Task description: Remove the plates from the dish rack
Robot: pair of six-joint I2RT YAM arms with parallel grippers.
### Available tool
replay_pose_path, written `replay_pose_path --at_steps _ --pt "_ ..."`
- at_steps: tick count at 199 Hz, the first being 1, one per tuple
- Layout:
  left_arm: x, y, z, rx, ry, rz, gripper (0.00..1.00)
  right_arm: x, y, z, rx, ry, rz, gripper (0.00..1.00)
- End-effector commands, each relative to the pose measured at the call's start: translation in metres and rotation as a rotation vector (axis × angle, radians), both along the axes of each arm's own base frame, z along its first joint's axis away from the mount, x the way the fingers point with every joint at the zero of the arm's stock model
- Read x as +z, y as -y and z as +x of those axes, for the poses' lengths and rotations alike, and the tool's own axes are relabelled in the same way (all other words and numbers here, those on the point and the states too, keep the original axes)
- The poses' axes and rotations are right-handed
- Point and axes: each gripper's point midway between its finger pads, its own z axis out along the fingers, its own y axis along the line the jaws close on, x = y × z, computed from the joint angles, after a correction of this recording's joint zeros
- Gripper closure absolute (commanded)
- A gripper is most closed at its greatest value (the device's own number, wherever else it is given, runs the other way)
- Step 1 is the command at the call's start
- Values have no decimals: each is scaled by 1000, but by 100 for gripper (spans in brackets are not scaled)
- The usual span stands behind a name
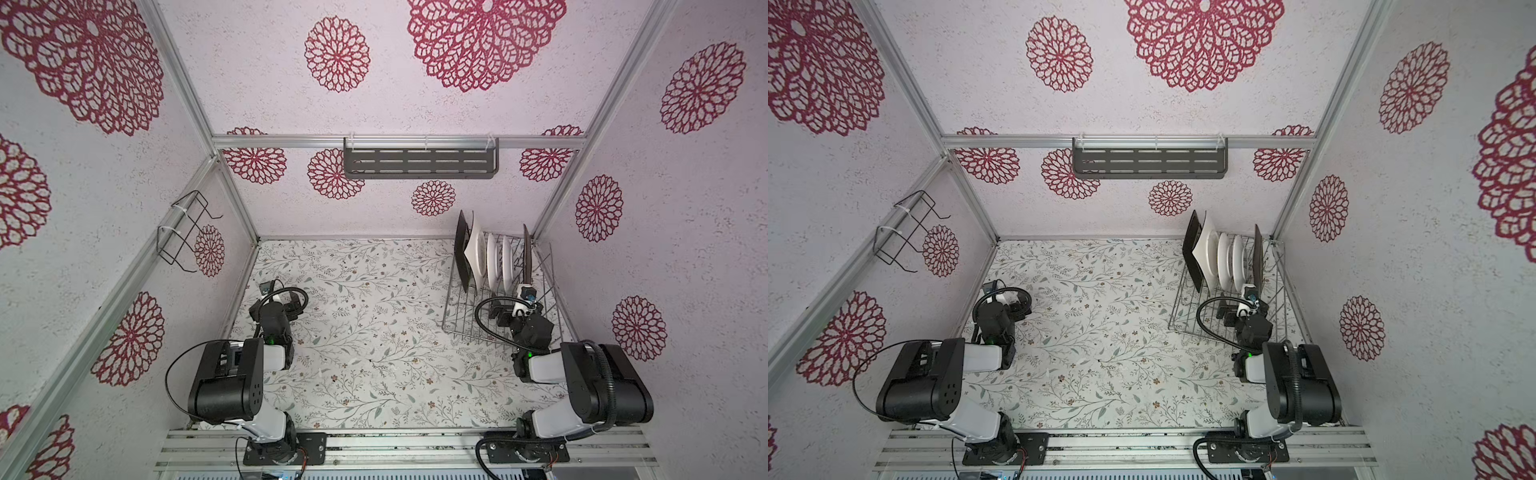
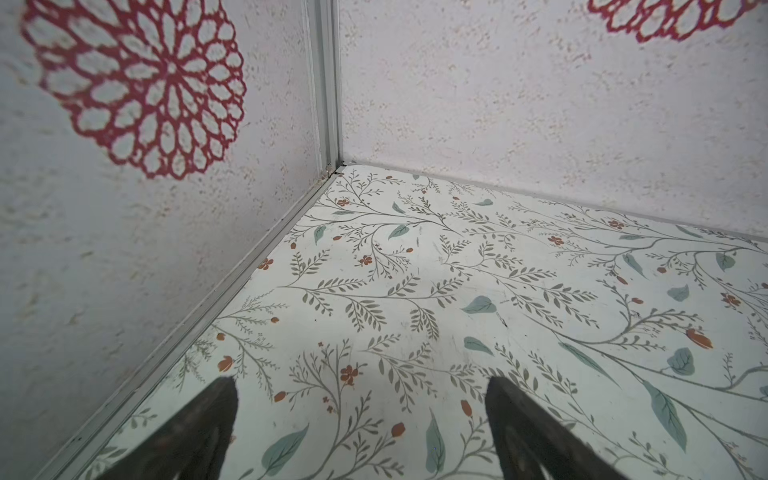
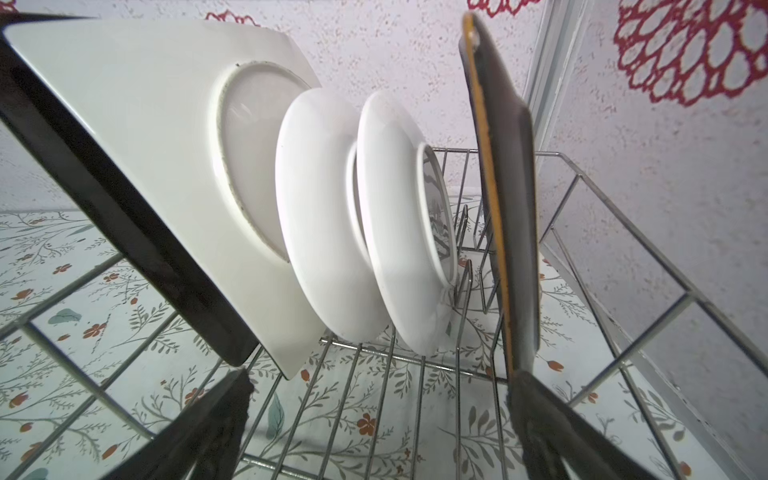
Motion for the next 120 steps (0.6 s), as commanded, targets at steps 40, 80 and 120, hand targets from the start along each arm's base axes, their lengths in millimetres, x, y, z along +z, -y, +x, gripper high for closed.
replay_pose_path --at_steps 40,80,120 --pt "13 1 5 -11 33 -1 3 -20 -1 -4 9 -68 1 1" --pt "12 1 5 -11 32 -1 3 -20 -1 -4 9 -68 1 1" --pt "12 1 5 -11 32 -1 3 -20 -1 -4 8 -67 1 1"
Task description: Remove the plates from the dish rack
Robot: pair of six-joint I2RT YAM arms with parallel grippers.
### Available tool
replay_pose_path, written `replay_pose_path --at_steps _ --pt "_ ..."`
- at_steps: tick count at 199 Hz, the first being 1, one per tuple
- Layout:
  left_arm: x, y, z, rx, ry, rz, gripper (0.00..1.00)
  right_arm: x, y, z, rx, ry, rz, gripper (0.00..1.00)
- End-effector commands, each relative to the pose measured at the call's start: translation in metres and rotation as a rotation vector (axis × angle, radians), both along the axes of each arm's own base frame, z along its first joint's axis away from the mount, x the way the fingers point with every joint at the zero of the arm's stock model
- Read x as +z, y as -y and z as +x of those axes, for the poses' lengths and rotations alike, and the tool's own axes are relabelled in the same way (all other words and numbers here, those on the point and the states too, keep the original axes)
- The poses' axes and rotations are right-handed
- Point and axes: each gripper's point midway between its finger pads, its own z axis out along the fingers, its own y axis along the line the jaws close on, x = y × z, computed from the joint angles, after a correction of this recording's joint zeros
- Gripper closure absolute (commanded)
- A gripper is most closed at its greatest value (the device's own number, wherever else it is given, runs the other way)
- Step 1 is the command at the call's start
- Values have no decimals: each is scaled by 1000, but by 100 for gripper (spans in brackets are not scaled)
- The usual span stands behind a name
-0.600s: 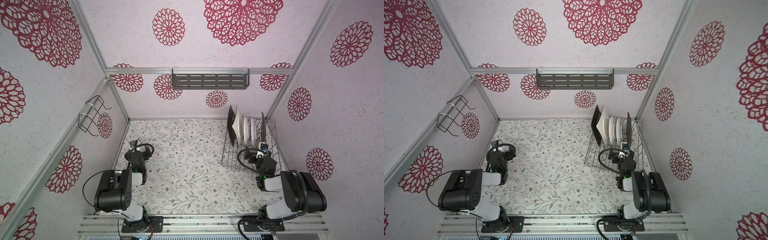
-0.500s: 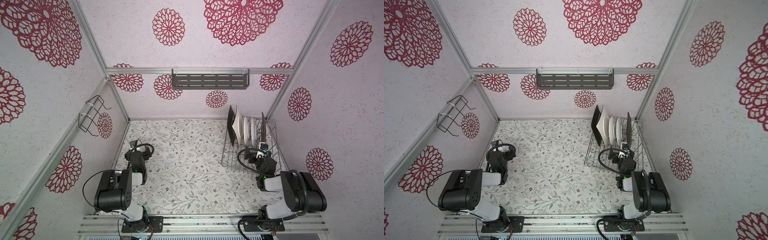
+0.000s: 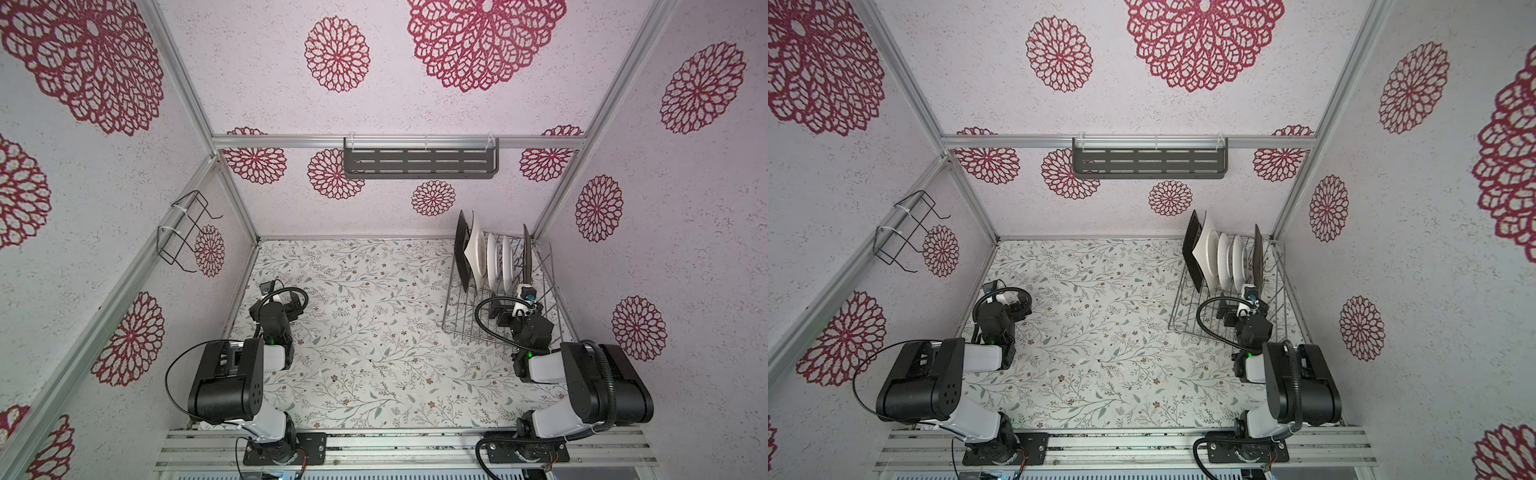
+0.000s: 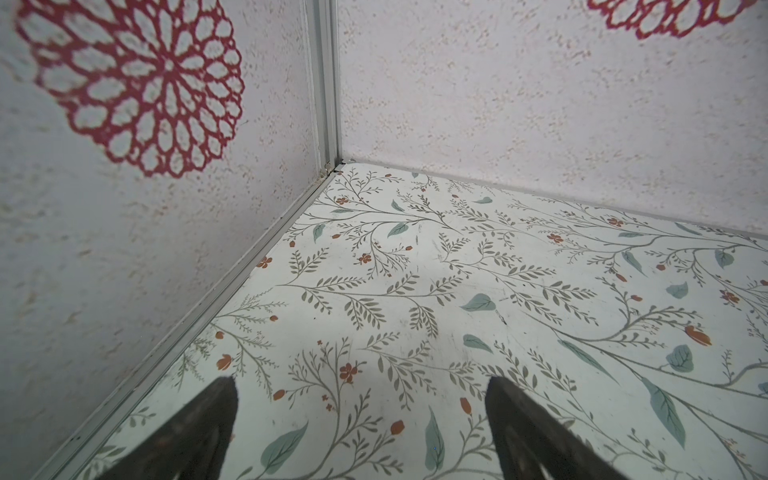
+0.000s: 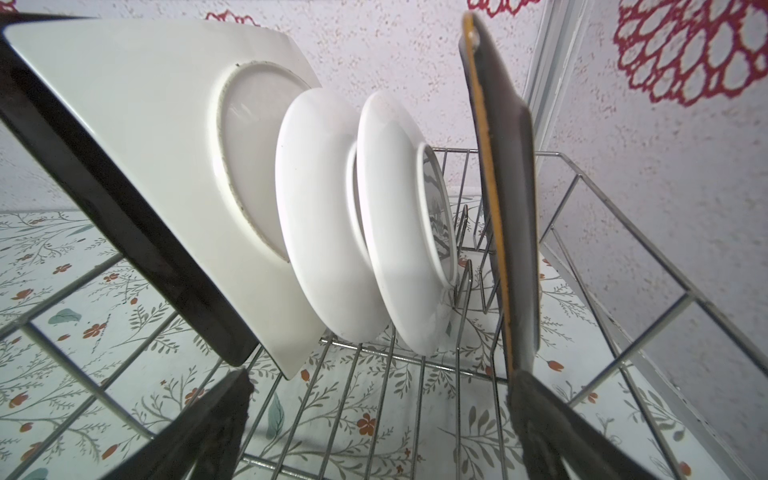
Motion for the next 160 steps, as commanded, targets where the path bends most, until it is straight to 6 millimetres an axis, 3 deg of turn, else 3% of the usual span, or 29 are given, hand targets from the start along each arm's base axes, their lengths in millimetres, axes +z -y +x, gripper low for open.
replay_pose_path --at_steps 1,87,127,160 --pt "13 0 5 -8 37 -1 3 -20 -1 -4 8 -67 1 1" --pt "15 -1 2 16 49 11 3 -20 -1 -4 9 -68 3 1" --pt "42 9 -7 102 60 126 3 -2 3 -18 -19 3 3 1" --pt "72 37 -12 74 70 222 3 17 5 -22 -35 13 -1 1"
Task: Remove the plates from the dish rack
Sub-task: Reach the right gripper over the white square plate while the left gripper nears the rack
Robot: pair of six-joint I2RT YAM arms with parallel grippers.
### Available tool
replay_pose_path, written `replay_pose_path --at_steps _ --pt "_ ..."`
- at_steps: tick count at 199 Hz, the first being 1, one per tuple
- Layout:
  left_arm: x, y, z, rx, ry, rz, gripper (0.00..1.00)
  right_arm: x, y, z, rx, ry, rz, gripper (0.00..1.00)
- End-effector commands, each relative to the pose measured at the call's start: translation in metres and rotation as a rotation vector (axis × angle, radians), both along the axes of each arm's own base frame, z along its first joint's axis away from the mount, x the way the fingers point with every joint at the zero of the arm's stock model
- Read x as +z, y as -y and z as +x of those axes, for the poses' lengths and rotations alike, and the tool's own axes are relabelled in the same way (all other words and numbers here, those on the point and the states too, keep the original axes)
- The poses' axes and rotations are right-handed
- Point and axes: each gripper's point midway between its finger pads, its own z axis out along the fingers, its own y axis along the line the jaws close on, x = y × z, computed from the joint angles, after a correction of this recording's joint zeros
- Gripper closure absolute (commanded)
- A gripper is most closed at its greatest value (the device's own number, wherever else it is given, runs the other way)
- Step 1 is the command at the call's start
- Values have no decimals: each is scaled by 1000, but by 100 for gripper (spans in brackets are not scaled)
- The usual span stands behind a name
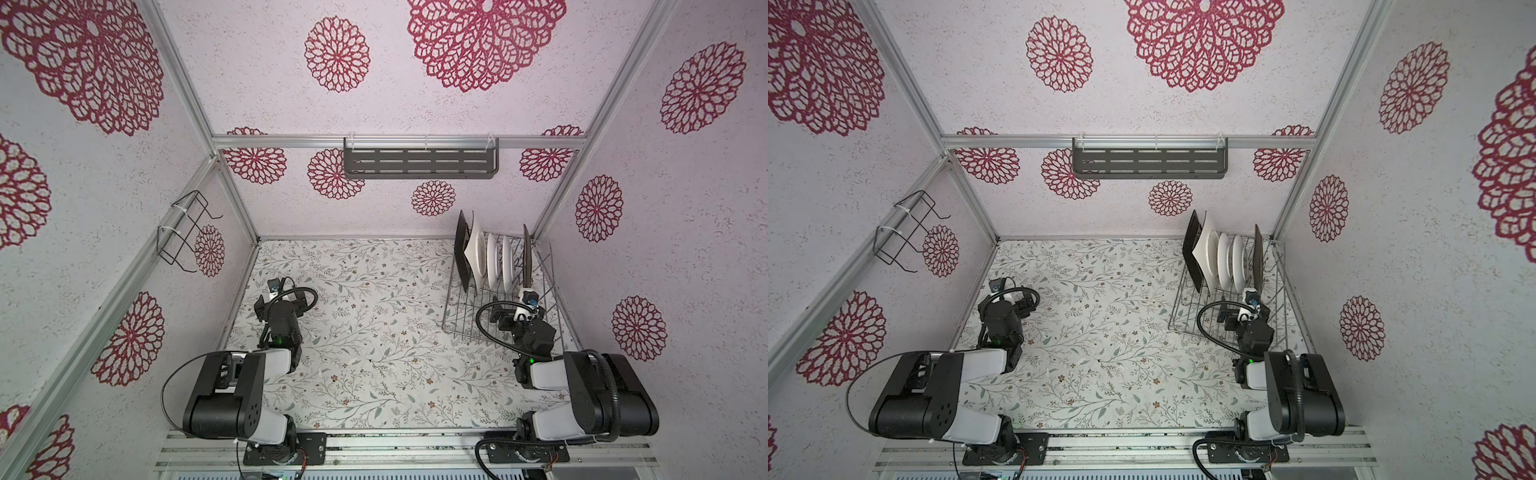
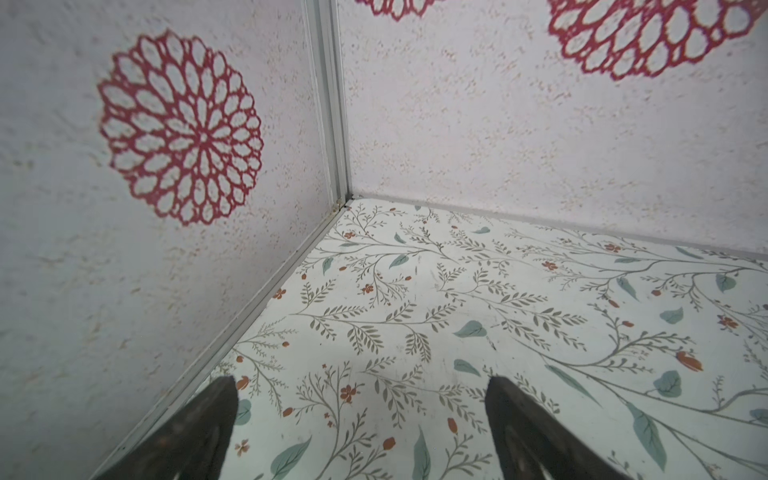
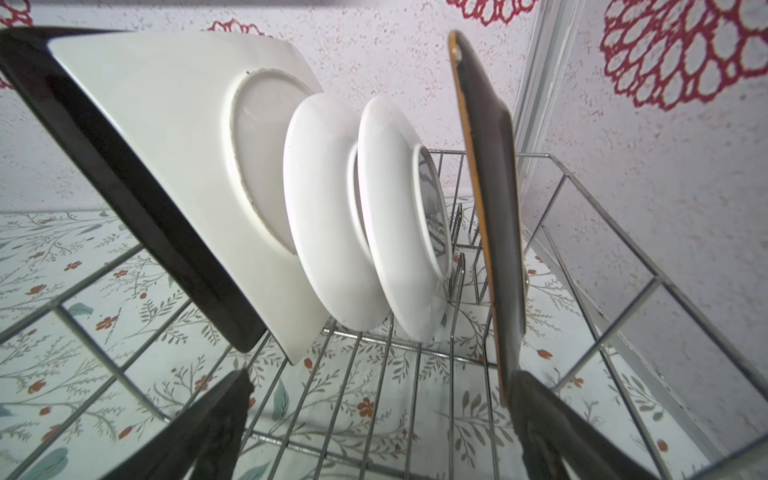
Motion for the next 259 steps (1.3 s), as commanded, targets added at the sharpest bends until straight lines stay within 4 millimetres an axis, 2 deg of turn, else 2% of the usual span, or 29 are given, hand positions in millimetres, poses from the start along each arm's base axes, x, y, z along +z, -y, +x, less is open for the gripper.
replay_pose_path --at_steps 1,25,53,86,104,119,141,175,209,259 --pt "30 9 -5 39 10 101 3 12 5 -4 -31 4 0 1" --pt "46 40 -7 -45 -14 137 3 32 3 -4 -33 -2 3 1" --pt "67 66 -15 -92 -58 140 3 53 1 -5 -38 -26 -13 1" --pt "73 94 -31 -196 -73 18 3 84 5 -17 -117 -38 17 1" --pt "68 108 -40 -231 -95 -73 3 106 8 -26 -179 -38 51 1" --pt "66 122 -47 -265 -100 -130 3 123 18 -34 -281 -54 88 1" --pt "61 138 -57 -304 -92 -213 3 146 24 -40 -337 -141 99 1" --pt "40 156 -67 -350 -105 -345 3 160 21 -39 -343 -349 63 1" --pt "17 173 -69 -386 -145 -419 3 168 5 -28 -288 -423 62 1" --pt "-1 190 -68 -427 -199 -450 3 167 -44 0 -229 -454 -30 1"
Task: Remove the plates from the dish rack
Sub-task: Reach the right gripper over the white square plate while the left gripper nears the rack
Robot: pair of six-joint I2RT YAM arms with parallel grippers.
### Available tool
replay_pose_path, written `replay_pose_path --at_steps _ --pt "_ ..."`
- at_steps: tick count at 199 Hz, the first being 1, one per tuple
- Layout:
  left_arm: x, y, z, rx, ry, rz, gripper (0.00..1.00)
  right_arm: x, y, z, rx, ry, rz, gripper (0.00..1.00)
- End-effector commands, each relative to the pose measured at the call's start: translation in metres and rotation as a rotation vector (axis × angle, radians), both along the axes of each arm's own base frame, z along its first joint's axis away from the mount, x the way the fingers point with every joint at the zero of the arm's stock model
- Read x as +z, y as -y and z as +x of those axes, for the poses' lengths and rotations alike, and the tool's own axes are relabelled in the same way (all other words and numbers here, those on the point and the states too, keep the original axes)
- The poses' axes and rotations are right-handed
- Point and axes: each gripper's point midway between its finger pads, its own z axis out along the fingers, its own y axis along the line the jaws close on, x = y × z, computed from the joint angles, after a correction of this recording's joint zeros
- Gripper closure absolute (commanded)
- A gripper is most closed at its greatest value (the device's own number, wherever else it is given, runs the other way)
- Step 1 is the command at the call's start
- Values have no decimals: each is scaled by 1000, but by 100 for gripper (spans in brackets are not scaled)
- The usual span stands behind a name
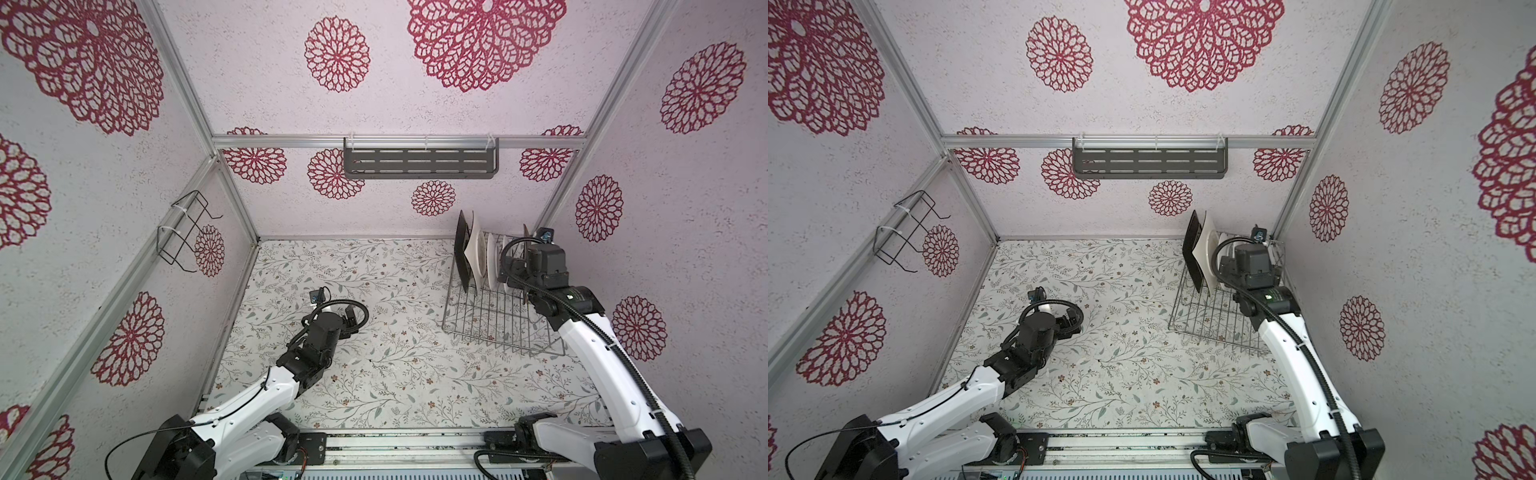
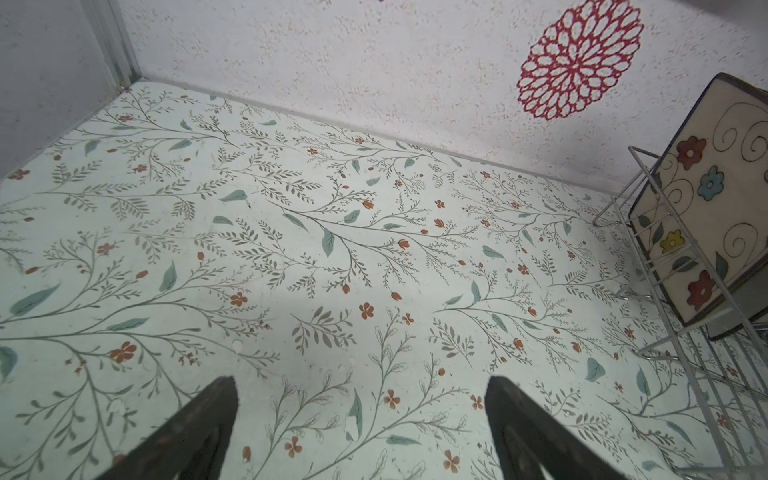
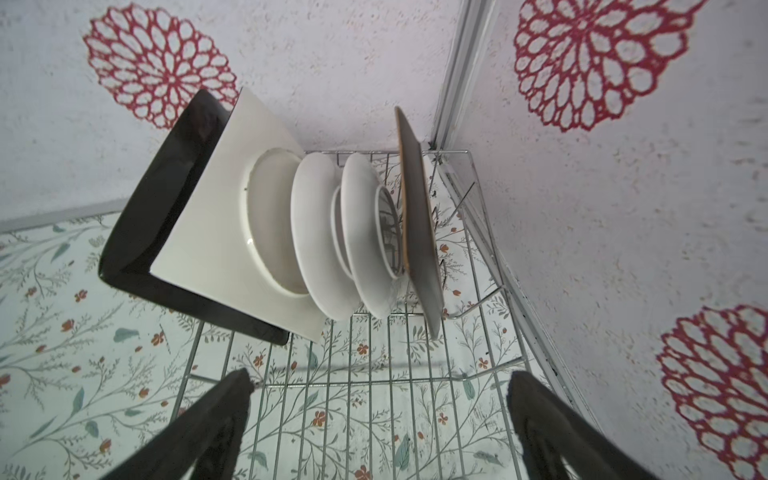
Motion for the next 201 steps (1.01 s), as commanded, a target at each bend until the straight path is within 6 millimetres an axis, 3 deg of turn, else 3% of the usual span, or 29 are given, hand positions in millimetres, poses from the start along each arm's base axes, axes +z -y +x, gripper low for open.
replay_pose_path --at_steps 1,30,105,162,201 --pt "-4 13 1 -35 -7 -53 3 7 -15 6 -6 -12 -29 1" --pt "-4 19 4 -56 -15 -53 3 16 -40 26 14 11 20 1" --pt "-15 32 13 -81 -54 -45 3 36 -51 65 -260 0 -150 1" --pt "-13 31 17 -76 -61 -9 3 38 -75 95 -242 29 -158 1" --pt "-14 39 23 -99 -78 -2 3 39 -76 108 -291 51 -205 13"
